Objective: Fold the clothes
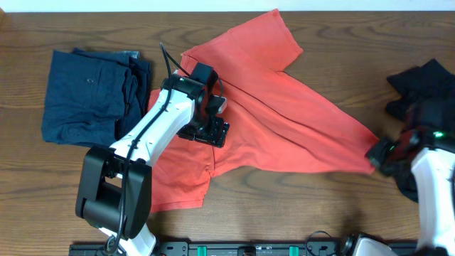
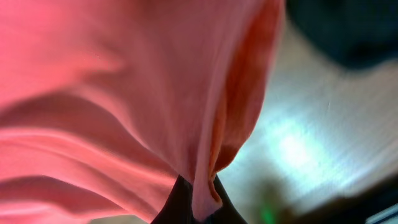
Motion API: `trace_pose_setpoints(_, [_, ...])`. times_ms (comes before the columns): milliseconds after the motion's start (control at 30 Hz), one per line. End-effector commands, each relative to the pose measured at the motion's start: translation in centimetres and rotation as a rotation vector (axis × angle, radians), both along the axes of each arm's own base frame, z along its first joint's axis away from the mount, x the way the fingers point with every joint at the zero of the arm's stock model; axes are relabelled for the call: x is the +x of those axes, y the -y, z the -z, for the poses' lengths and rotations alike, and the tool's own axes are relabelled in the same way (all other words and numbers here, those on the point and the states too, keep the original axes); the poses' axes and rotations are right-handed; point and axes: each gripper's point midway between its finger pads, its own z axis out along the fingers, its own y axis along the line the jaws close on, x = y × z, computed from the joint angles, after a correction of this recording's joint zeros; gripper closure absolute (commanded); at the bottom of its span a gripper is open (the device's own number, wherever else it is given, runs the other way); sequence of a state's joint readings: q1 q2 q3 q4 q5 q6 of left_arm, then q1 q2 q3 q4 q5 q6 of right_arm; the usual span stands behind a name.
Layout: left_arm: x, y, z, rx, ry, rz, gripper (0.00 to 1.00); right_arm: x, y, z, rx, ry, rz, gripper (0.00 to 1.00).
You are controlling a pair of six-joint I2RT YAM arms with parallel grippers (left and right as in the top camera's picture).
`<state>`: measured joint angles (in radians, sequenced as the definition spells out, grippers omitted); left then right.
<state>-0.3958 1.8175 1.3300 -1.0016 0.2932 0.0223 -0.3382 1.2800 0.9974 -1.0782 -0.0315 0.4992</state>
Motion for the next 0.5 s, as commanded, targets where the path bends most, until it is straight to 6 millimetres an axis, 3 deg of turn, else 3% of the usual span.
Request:
trace_pose_setpoints(0, [-0.1, 0.2, -0.1, -0.010, 0.000, 0.006, 0.23, 3.0, 0.6, -4.6, -0.044, 0.174, -0.030, 0.99])
trace_pose_setpoints(133, [0.3, 0.4, -0.1, -0.017, 0.016, 0.006, 0.23, 8.6, -0.4, -7.1, 0.028, 0.430, -0.091, 0.99])
trace_pose_setpoints(233, [0.5, 0.5, -0.1, -0.021, 0.026, 0.005, 0.23, 12.5, -0.9, -7.9, 0.117, 0.575, -0.061, 0.99])
trace_pose_setpoints(333, [0.7, 0.6, -0.2, -0.024, 0.033, 0.005, 0.23, 15.8, -2.2, -7.4, 0.203, 0.635, -0.061, 0.99])
trace_pose_setpoints(467, [0.7, 0.6, -0.2, -0.024, 0.032, 0.005, 0.23, 19.7, -5.8, -4.7, 0.251, 0.650, -0.157, 0.96])
